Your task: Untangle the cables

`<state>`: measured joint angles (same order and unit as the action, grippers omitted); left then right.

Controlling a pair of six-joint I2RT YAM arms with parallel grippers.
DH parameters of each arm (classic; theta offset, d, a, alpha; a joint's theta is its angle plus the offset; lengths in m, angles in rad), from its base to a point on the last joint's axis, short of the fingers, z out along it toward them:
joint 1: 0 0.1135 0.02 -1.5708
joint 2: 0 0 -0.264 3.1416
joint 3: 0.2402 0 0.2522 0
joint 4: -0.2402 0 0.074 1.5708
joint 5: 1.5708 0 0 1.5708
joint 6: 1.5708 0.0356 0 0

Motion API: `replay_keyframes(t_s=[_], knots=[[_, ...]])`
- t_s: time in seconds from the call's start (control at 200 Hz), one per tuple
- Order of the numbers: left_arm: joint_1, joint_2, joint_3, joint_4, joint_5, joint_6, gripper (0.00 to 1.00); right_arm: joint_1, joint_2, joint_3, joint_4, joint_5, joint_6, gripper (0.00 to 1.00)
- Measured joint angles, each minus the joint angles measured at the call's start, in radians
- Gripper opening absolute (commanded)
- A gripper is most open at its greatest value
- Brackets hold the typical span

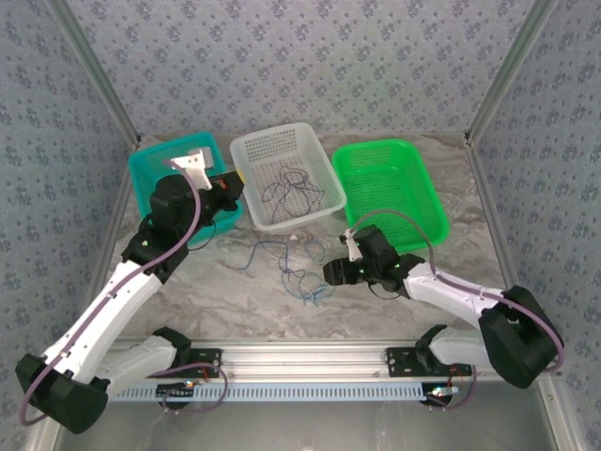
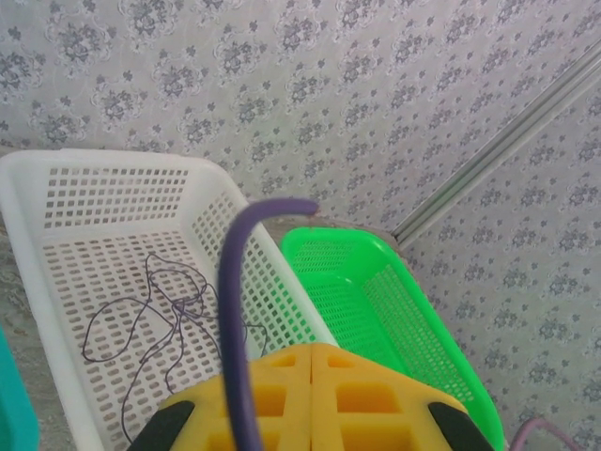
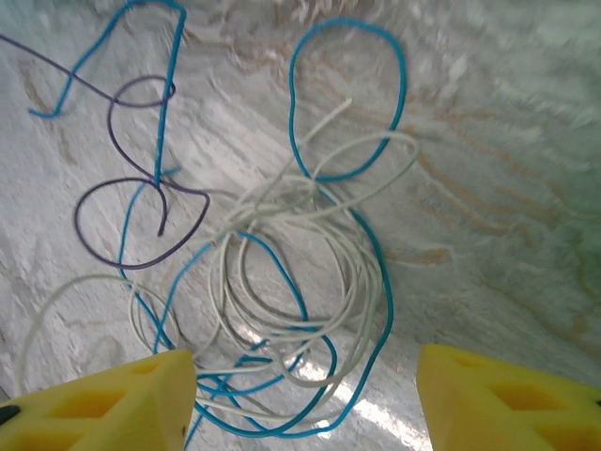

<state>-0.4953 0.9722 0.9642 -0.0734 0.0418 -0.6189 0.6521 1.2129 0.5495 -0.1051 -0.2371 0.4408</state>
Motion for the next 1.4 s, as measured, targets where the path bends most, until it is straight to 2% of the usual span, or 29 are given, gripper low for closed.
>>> replay_keyframes(t_s=[0.145,0.265,0.575,0.805,1.079,1.399], knots=[[0.000,0.000,-0.032,0.014,0.020,-0.011,0.02,0.000,0.005,0.005,0.016,0.003,0.032,0.72],[0.000,0.000,-0.034,0.026,0.036,-0.011,0.02,0.000,0.071,0.053,0.027,-0.017,0.053,0.71],[0.000,-0.037,-0.062,0.056,0.067,-0.011,0.02,-0.005,0.372,0.379,0.035,-0.120,0.038,0.63],[0.000,-0.082,-0.100,0.079,0.090,-0.014,0.02,0.012,0.553,0.483,0.041,-0.193,0.021,0.58],[0.000,-0.121,-0.113,0.084,0.106,-0.019,0.02,0.062,0.612,0.536,0.045,-0.200,0.006,0.55],[0.000,-0.164,-0.145,0.122,0.129,-0.034,0.02,0.082,0.649,0.572,0.057,-0.140,-0.012,0.49]])
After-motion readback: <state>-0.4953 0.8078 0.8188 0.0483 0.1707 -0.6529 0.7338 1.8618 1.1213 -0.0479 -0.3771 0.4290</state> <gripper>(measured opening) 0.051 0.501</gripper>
